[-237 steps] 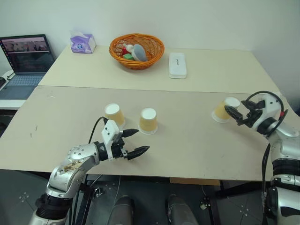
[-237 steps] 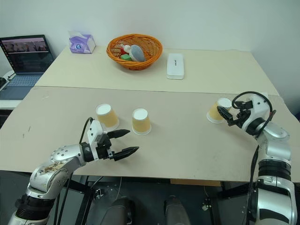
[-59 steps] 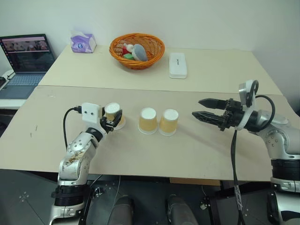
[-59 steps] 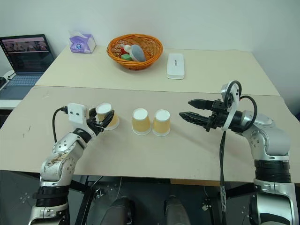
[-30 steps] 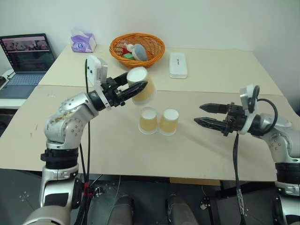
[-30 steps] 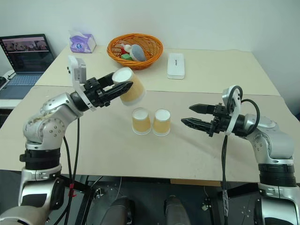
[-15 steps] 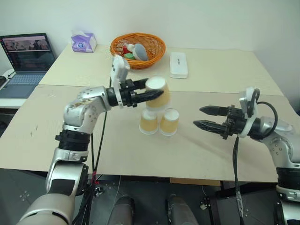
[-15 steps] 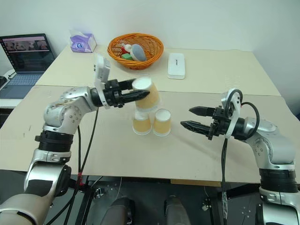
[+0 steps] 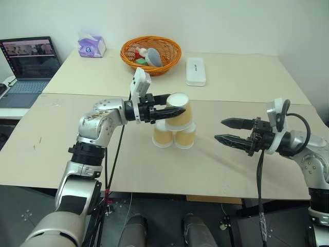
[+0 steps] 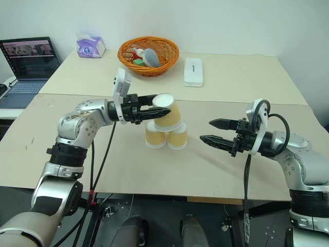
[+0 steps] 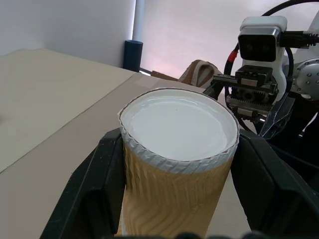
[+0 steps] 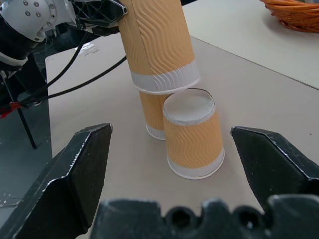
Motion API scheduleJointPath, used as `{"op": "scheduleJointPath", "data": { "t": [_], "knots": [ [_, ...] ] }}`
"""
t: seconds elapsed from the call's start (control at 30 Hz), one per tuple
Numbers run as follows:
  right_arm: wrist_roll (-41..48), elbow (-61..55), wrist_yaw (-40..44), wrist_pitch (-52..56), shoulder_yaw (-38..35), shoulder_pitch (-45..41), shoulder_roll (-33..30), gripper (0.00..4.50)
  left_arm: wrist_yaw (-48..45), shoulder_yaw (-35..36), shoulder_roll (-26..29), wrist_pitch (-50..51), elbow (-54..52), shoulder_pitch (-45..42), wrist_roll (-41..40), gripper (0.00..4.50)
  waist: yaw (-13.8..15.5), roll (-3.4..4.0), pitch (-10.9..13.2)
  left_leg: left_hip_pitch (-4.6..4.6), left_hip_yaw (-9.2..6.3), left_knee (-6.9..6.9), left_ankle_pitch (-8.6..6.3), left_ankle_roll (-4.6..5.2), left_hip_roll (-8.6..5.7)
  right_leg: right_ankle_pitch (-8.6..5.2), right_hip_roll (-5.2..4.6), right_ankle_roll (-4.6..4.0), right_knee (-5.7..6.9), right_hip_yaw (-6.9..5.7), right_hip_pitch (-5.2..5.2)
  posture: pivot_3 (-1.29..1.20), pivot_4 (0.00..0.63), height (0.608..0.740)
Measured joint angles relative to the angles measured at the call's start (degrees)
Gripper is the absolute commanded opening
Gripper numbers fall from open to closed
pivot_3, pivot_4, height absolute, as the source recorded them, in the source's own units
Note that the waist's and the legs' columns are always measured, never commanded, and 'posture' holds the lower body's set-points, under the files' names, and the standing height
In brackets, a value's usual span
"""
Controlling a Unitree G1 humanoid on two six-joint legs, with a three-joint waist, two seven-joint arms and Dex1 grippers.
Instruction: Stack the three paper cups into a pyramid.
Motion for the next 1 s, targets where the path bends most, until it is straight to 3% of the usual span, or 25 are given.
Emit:
{"op": "scheduleJointPath", "data": {
  "t": [0.83, 1.0],
  "knots": [
    [-0.02, -0.03, -1.09, 0.00, 0.01, 0.00, 0.00, 4.50, -0.41, -0.25, -2.84, -5.93, 5.45, -0.92, 5.04, 2.76, 0.00, 0.00, 0.00, 0.00, 0.00, 0.00, 0.00, 0.00, 0.00, 0.00, 0.00, 0.00, 0.01, 0.00, 0.00, 0.00, 0.150, 0.675],
    [-0.03, -0.02, -1.08, 0.00, 0.01, 0.00, 0.00, 4.50, -0.62, -0.20, -2.80, -5.93, 5.45, -0.92, 5.02, 4.32, -0.01, 0.00, 0.00, 0.00, 0.00, 0.00, 0.00, 0.00, 0.00, 0.00, 0.00, 0.00, 0.01, 0.00, 0.00, 0.00, 0.150, 0.675]
  ]
}}
